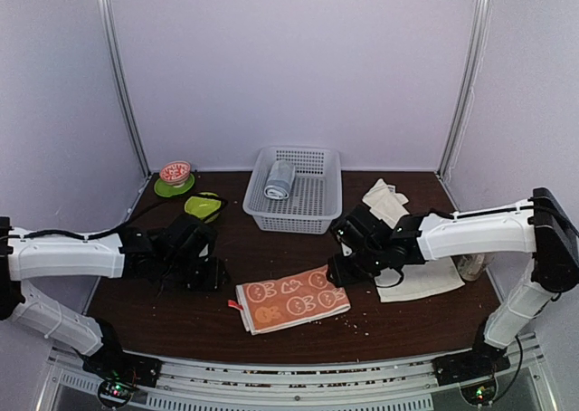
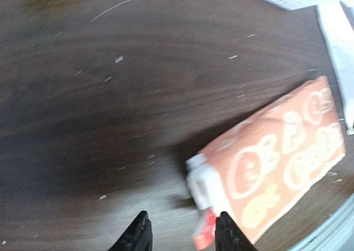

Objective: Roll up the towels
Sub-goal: Smooth out the towel at the center of the board.

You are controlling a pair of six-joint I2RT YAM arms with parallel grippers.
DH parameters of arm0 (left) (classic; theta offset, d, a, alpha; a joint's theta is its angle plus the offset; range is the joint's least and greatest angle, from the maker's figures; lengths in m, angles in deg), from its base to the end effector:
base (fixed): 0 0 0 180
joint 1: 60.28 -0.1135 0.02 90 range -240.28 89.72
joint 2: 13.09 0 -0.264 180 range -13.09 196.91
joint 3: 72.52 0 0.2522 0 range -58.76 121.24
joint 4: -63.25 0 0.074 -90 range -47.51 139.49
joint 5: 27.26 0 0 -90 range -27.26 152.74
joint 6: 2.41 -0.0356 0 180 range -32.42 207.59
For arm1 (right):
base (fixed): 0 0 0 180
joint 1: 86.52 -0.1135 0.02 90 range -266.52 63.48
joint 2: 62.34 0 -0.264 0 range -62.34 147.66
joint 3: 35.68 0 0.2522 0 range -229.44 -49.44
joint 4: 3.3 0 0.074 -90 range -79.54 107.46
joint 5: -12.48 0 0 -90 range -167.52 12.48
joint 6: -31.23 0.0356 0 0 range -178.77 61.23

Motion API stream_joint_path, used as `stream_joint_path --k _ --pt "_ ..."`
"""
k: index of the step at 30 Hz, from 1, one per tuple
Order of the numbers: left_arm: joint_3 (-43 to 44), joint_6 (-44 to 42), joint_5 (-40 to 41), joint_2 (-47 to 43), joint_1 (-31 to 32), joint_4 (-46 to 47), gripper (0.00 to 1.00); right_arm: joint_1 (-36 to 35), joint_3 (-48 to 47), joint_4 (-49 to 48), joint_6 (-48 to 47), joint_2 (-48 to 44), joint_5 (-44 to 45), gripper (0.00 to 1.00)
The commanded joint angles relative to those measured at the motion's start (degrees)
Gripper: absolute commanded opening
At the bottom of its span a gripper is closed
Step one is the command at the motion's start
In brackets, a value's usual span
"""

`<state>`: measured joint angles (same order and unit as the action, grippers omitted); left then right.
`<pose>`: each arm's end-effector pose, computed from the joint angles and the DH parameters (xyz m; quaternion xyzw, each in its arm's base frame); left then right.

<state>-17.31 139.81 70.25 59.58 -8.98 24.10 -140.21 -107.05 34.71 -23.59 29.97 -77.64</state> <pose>0.1550 -0.1860 0.1986 -0.0265 0.9556 -0.1863 0.2267 0.1910 0.2601 0.1933 -0.1552 0.9509 0.1881 0.1904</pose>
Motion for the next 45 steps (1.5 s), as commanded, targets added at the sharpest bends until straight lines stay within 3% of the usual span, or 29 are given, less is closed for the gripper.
stream_joint_path --k 1,8,20,24,27,30,33,45 --pt "4.63 -3.4 -7.66 3.96 -0.17 9.74 0.38 -3.33 0.5 1.61 1.73 -1.01 0.0 0.43" --pt "10.55 -4.21 -12.94 16.98 1.29 13.35 0.25 -3.5 6.23 -1.91 4.99 0.57 -2.27 0.28" --pt "6.19 -2.18 -15.21 23.55 1.42 17.26 0.22 -2.08 17.4 -4.27 7.46 -3.57 -2.83 0.26" --pt "7.21 -3.64 -14.55 21.64 1.43 15.03 0.24 -2.12 13.52 -1.29 6.03 -8.5 -0.96 0.33" --pt "8.67 -5.1 -13.62 18.32 1.44 12.36 0.33 -2.06 8.18 1.77 4.09 -10.1 0.77 0.38" --pt "9.25 -5.84 -13.73 15.62 1.43 11.18 0.43 -1.91 2.38 1.88 1.76 -8.2 2.26 0.38" --pt "9.26 -6.28 -14.57 14.61 1.72 10.97 0.47 -1.52 -2.35 1.28 0.02 -3.19 1.5 0.36" --pt "6.09 -4.54 -17.18 23.13 4.33 15.93 0.39 3.02 -5.14 -3.32 1.36 11.58 1.86 0.27"
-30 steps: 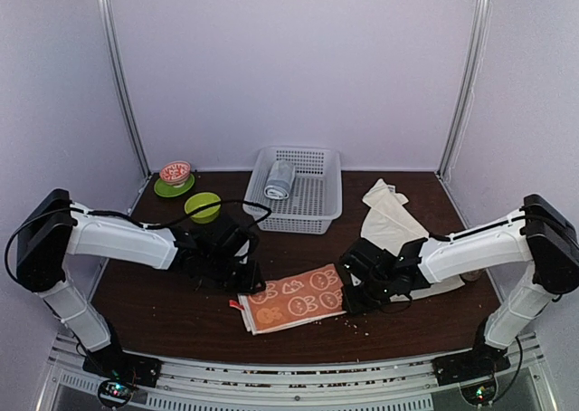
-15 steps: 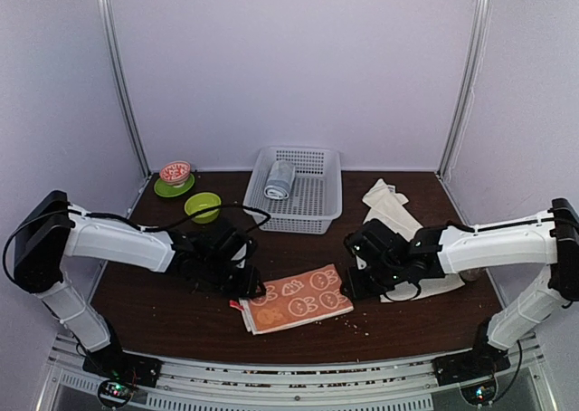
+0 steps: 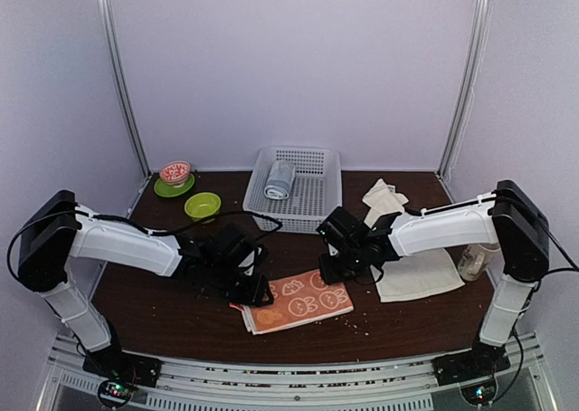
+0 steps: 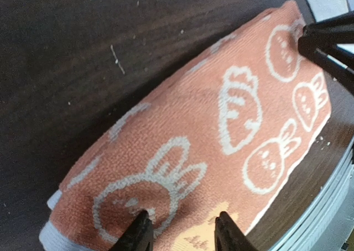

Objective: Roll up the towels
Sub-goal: Smooth out the towel at the center of the board.

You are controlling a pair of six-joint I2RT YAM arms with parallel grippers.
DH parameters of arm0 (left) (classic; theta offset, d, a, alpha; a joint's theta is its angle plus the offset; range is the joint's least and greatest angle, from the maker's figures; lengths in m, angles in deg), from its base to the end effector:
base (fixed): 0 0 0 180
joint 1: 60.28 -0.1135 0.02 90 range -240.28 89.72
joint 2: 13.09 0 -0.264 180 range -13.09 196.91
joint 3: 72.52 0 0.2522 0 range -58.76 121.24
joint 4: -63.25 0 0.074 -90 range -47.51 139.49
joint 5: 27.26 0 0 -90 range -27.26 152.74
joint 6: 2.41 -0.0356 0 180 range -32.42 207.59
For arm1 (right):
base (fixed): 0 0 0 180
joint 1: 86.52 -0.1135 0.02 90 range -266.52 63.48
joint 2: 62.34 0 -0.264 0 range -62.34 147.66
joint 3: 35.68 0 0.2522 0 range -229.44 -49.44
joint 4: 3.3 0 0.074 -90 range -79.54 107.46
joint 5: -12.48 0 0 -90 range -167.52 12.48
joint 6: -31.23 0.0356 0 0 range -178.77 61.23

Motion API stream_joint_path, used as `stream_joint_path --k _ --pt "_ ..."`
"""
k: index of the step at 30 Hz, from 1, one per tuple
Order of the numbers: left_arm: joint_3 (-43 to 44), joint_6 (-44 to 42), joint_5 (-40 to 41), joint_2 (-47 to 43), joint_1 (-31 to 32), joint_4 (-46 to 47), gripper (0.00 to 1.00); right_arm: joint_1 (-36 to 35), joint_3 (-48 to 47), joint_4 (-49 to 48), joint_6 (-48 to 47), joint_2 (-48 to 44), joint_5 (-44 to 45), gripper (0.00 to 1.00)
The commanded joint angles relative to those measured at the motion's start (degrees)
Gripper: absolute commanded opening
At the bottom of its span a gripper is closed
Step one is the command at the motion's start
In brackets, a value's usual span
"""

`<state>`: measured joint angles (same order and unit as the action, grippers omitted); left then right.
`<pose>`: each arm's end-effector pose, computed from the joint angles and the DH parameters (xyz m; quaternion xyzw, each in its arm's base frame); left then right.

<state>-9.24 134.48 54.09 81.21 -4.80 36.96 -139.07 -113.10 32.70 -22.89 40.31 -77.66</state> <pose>0.1740 -0.2625 0.1549 0.0928 0.9526 -0.2640 0.1195 0.2180 0.2848 0.1675 -0.1407 0.9584 0.1741 0.1772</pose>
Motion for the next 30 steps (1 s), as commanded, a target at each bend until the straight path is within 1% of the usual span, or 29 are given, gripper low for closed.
stream_joint_path --k 1,8,11,14,16,18,21,25,27,30 --pt "-2.69 0.84 -0.99 1.5 0.15 3.2 0.39 2.45 1.44 -1.45 0.98 1.79 1.83 0.26" --pt "-6.0 0.4 -0.8 1.67 0.15 2.62 0.39 4.47 5.99 -3.87 2.54 1.59 0.25 0.28" --pt "-6.13 0.16 -1.04 0.76 0.15 1.83 0.4 4.47 6.32 -4.58 1.45 -1.21 -2.23 0.32" --pt "-4.49 -0.84 -0.69 -2.4 0.15 -0.67 0.45 4.48 5.45 -1.95 -0.52 -5.89 -2.93 0.39" --pt "-2.36 -2.19 -0.21 -4.67 0.15 -2.84 0.51 4.38 5.6 -0.19 -1.14 -9.55 -2.9 0.43" --pt "0.13 -3.61 0.06 -6.37 0.15 -5.11 0.56 4.28 6.55 0.88 -1.24 -12.93 -3.57 0.44" --pt "3.96 -5.23 -0.01 -7.37 0.16 -6.48 0.6 2.62 8.95 0.69 -0.6 -16.82 -4.44 0.43" --pt "9.61 -6.83 -0.8 -3.01 0.15 -6.05 0.6 -1.16 10.83 -1.95 1.3 -16.86 -5.74 0.38" --pt "12.79 -7.15 -1.73 0.8 0.15 -5.74 0.58 -2.27 11.64 -3.25 3.26 -14.81 -6.43 0.37" --pt "16.03 -6.62 -3.08 5.75 0.24 -4.27 0.54 -2.88 15.4 -6.87 5.94 -13.09 -7.17 0.35"
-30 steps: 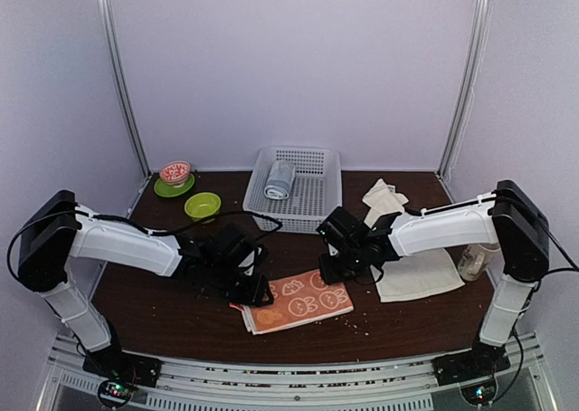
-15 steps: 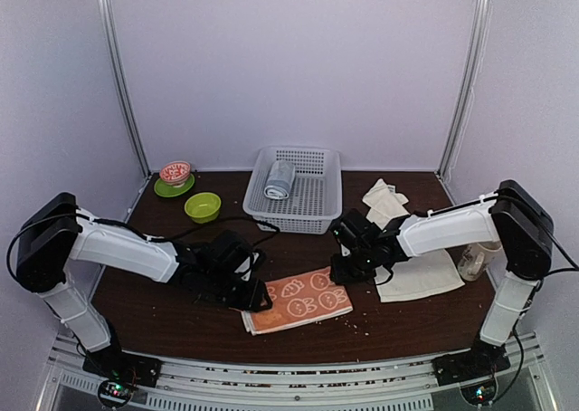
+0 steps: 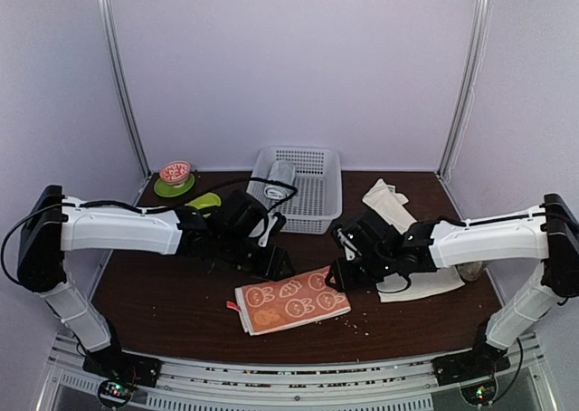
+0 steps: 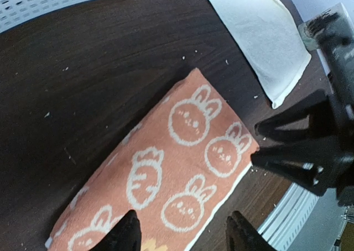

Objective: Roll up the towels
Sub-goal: Smooth out the towel at the center of the board, then pick up the towel from the center of the board.

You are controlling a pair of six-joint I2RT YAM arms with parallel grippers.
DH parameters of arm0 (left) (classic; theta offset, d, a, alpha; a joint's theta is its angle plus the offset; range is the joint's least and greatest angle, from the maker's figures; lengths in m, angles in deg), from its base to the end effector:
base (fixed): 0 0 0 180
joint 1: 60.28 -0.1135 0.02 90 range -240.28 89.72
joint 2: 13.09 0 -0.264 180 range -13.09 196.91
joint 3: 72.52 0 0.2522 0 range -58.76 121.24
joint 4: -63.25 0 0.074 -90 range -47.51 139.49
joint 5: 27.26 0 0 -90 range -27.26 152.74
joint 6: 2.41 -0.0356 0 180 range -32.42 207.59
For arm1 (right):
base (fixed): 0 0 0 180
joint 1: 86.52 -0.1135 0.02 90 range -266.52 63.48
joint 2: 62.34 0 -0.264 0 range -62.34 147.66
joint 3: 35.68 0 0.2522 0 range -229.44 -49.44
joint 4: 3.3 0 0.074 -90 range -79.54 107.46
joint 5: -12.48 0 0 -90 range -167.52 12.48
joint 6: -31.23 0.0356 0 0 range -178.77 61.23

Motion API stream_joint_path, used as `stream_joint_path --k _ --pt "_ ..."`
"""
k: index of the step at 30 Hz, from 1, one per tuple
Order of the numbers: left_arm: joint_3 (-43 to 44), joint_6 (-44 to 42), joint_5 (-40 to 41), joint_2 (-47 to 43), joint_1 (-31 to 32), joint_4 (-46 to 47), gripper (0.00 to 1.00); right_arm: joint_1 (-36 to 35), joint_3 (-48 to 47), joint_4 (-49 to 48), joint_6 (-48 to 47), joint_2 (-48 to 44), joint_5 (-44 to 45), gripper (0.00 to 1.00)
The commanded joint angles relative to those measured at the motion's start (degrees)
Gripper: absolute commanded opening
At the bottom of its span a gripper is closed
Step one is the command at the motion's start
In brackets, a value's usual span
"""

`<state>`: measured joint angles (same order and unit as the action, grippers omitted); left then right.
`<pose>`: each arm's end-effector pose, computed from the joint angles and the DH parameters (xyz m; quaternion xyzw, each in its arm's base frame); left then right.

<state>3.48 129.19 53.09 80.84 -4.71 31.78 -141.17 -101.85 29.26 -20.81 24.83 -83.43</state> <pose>0.1924 -0.2913 0.2164 0.1426 0.9241 -0.3114 0.1695 0.1749 0.2528 0.1988 -0.1536 0.9362 0.2596 0.1803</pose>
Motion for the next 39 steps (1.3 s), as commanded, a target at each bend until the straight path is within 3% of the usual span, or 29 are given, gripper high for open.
stream_joint_path --k 1,10,16,24,29,39 --pt "3.81 -1.07 -2.54 7.18 0.15 1.57 0.53 -0.8 5.21 -4.18 4.51 2.69 -1.4 0.34" --pt "3.25 -0.87 -1.66 12.78 0.15 2.07 0.48 -1.04 13.09 -5.96 7.78 0.16 -1.29 0.32" --pt "3.62 -2.15 -0.84 12.93 0.15 1.78 0.47 -0.32 14.5 -5.84 9.45 -7.32 -0.62 0.47" --pt "1.95 -2.83 1.29 13.46 0.15 1.44 0.44 4.55 16.87 -16.83 14.85 -2.36 -12.82 0.51" --pt "1.32 -2.98 1.76 14.41 0.15 1.46 0.42 6.4 18.19 -20.21 17.0 -0.12 -16.11 0.56" --pt "0.54 -3.46 2.02 15.6 0.15 1.9 0.41 8.42 21.83 -25.69 19.78 5.46 -21.32 0.46"
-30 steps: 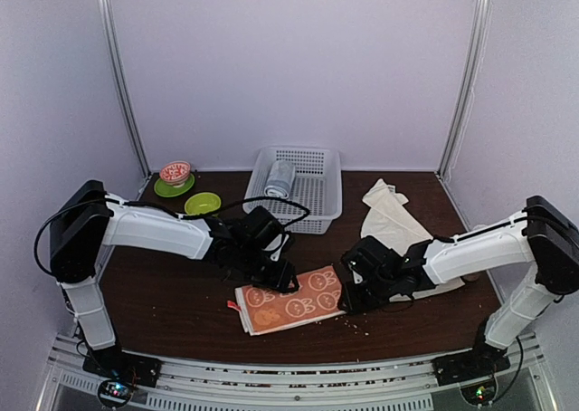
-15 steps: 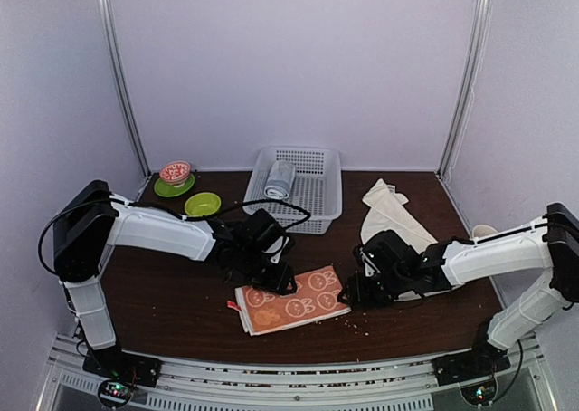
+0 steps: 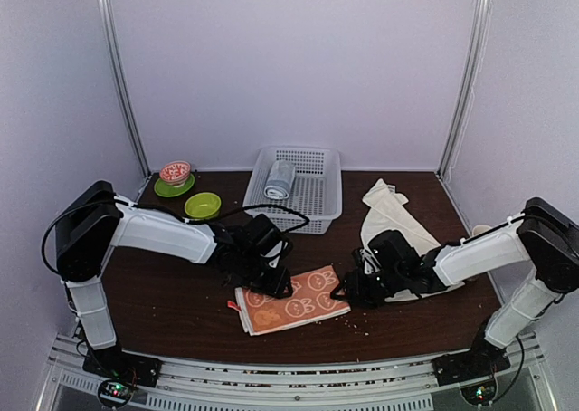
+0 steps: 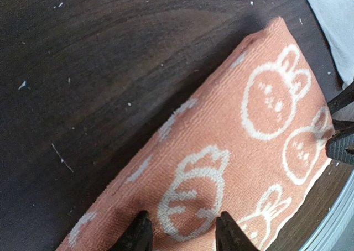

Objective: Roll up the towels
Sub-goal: Pick up the towel from the center of the board.

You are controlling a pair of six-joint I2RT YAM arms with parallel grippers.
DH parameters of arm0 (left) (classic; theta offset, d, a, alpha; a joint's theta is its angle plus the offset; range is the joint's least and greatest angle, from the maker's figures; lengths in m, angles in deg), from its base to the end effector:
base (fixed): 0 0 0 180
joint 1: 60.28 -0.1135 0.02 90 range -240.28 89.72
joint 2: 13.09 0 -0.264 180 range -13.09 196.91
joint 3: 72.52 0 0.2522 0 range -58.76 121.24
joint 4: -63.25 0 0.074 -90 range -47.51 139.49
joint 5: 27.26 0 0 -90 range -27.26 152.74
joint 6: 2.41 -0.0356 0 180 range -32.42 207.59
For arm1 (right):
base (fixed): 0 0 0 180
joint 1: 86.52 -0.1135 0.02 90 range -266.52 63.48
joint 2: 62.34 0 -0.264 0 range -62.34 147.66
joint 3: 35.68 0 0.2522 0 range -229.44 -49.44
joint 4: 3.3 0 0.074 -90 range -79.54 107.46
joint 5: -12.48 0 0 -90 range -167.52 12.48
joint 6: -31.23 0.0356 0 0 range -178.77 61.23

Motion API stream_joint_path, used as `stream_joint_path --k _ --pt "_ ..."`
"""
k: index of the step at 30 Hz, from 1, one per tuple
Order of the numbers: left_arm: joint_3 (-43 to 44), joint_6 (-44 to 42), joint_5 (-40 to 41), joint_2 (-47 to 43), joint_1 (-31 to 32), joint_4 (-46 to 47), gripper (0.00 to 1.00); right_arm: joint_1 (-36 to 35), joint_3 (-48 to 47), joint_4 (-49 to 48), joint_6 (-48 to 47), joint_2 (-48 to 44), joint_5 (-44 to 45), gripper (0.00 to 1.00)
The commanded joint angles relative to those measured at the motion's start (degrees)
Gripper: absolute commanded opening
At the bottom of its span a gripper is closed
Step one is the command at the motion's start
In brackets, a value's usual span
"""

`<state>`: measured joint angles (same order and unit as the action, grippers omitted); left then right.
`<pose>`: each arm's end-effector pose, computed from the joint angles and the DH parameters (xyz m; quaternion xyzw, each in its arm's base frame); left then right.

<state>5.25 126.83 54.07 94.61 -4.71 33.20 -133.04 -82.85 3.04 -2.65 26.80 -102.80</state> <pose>0.2067 -0.3111 0.1446 0.1562 0.9506 -0.2395 0.1210 0.1776 0.2094 0.1295 -0.0013 0.9152 0.3989 0.0574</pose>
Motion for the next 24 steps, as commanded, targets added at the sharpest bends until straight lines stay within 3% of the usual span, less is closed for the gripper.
stream_joint_path --k 1,8,12,24 --pt "-1.17 -1.14 1.02 1.99 0.15 0.54 0.41 0.29 3.02 0.27 1.67 3.97 -2.11 0.43" --pt "-1.1 -1.13 0.62 2.32 0.15 0.74 0.41 0.78 3.5 0.8 1.15 2.56 0.19 0.17" --pt "-1.46 -0.96 0.39 1.34 0.15 1.01 0.41 0.78 0.43 10.53 -4.52 -2.12 5.9 0.0" --pt "-3.79 1.1 -2.53 -4.17 0.15 3.3 0.46 -0.41 -9.99 34.74 -17.3 -9.06 22.12 0.0"
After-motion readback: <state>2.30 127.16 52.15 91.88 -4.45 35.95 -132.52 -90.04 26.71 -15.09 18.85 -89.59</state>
